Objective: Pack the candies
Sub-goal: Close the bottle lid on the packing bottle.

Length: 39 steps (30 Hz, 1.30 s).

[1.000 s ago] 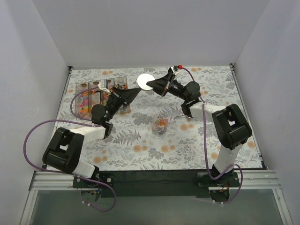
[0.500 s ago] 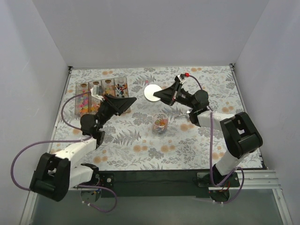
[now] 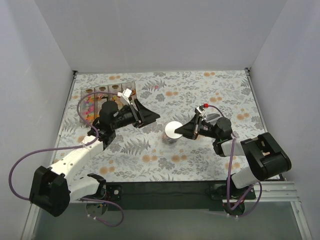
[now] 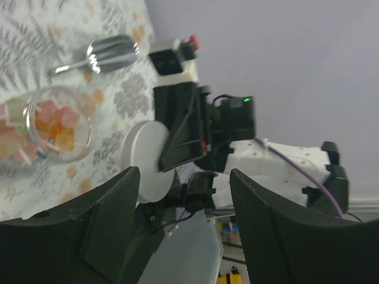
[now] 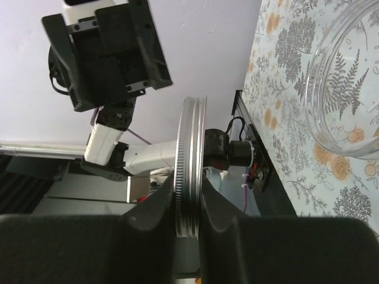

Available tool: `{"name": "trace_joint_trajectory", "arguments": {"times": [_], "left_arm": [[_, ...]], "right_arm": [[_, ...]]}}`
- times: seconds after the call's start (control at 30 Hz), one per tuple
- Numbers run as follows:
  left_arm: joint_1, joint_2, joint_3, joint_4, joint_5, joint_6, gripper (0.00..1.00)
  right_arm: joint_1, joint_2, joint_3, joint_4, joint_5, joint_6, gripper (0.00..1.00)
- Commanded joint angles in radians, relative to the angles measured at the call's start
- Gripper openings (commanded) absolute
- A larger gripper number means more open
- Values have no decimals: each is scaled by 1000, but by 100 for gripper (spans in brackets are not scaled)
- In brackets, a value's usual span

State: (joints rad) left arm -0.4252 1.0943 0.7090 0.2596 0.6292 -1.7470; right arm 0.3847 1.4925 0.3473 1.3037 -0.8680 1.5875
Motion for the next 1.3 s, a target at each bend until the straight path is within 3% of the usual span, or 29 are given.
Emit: {"name": "trace_joint_trajectory", "arguments": {"times": [0.0, 0.33, 0.73, 0.83, 1.27], "left_arm": [[-66, 32, 6, -210, -45, 102, 61], [-98, 134, 47, -243, -111, 129, 61], [-119, 161, 44, -252, -221, 135, 61], [-121, 174, 50, -255, -238, 147, 61], [-121, 308, 85, -192, -215, 208, 56]], "right_arm": [[-1, -29, 1, 180, -43, -132, 3], [-3, 96, 150, 34, -45, -247, 4], [-3, 170, 188, -89, -2, -307, 4], [-4, 164, 208, -185, 21, -356, 4], [-6, 219, 282, -356, 14, -400, 4]]}}
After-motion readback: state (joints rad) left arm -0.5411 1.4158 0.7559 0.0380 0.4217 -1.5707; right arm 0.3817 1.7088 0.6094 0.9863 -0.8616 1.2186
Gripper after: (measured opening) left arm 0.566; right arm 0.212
